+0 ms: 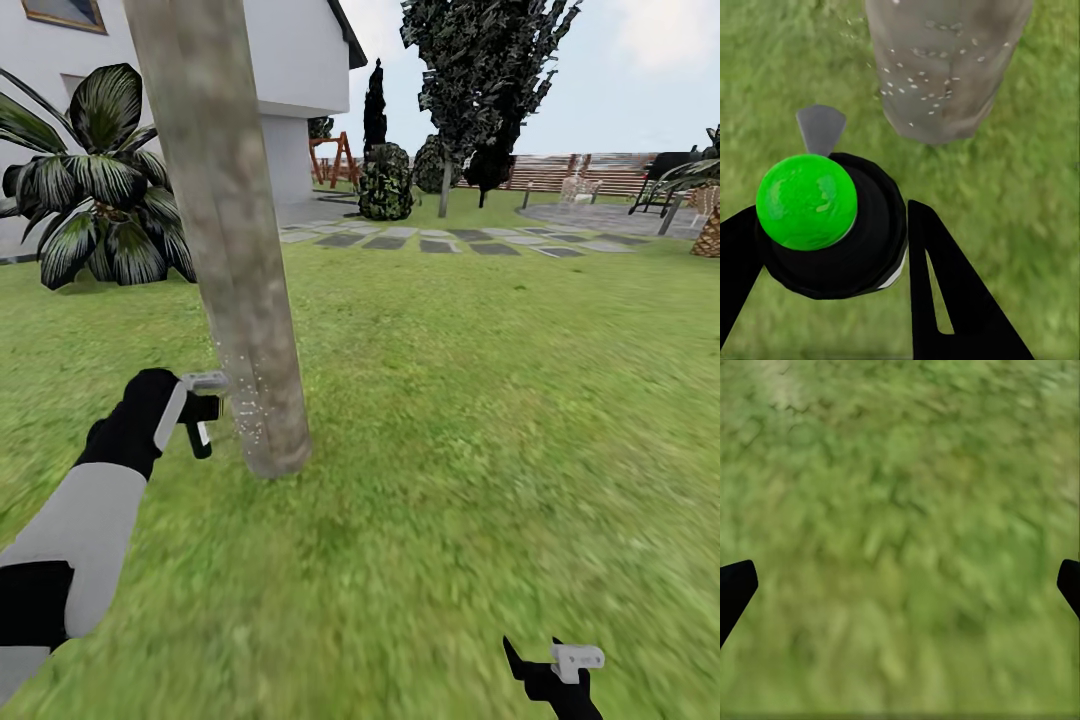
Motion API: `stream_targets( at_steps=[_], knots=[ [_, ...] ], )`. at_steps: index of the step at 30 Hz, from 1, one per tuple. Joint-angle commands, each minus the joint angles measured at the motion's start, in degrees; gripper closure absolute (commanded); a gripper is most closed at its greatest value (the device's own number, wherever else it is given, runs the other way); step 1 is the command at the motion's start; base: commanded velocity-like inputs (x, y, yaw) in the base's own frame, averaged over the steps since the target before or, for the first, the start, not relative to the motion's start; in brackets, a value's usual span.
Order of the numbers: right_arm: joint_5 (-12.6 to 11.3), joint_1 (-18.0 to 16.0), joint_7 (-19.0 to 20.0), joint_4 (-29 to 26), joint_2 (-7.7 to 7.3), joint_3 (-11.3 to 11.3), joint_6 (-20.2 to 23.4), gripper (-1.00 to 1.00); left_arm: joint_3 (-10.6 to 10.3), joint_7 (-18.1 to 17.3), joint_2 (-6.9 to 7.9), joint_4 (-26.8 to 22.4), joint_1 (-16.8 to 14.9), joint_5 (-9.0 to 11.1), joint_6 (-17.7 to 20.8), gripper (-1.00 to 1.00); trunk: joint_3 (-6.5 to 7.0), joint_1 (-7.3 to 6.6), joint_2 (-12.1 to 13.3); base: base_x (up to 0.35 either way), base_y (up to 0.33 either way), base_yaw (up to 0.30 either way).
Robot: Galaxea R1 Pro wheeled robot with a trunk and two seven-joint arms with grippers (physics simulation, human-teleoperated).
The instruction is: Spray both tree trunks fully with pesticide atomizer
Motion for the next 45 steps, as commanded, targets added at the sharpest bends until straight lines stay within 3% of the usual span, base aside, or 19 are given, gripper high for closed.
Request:
stream_targets(
  at_steps=[1,7,15,20,35,45],
  knots=[
    [0.0,0.0,0.0,0.0,0.0,0.0,0.0,-1.0,-0.2,0.0,0.09,0.0,0.2,0.2,-0.1,1.0,0.0,0.0,0.0,-0.034,-0.079,0.0],
    [0.0,0.0,0.0,0.0,0.0,0.0,0.0,-1.0,-0.3,0.1,-0.86,-0.1,-0.3,0.2,0.0,1.0,0.0,0.0,0.0,-0.014,-0.238,0.0],
    [0.0,0.0,0.0,0.0,0.0,0.0,0.0,-1.0,-0.3,0.1,-0.72,-0.1,-0.2,0.2,0.0,1.0,0.0,0.0,0.0,0.139,-0.239,0.0],
    [0.0,0.0,0.0,0.0,0.0,0.0,0.0,-1.0,-0.3,0.2,-0.77,-3.6,0.4,-0.1,0.3,1.0,0.0,0.0,0.0,0.006,-0.273,0.0],
    [0.0,0.0,0.0,0.0,0.0,0.0,0.0,-1.0,-0.2,0.3,-0.26,-3.7,0.4,-0.5,0.4,1.0,0.0,0.0,0.0,0.0,-0.275,0.003],
    [0.0,0.0,0.0,0.0,0.02,0.0,0.0,-1.0,-0.1,0.4,-0.16,-3.7,0.4,-0.5,0.4,1.0,0.16,0.0,0.0,0.0,-0.275,0.228]
  ],
)
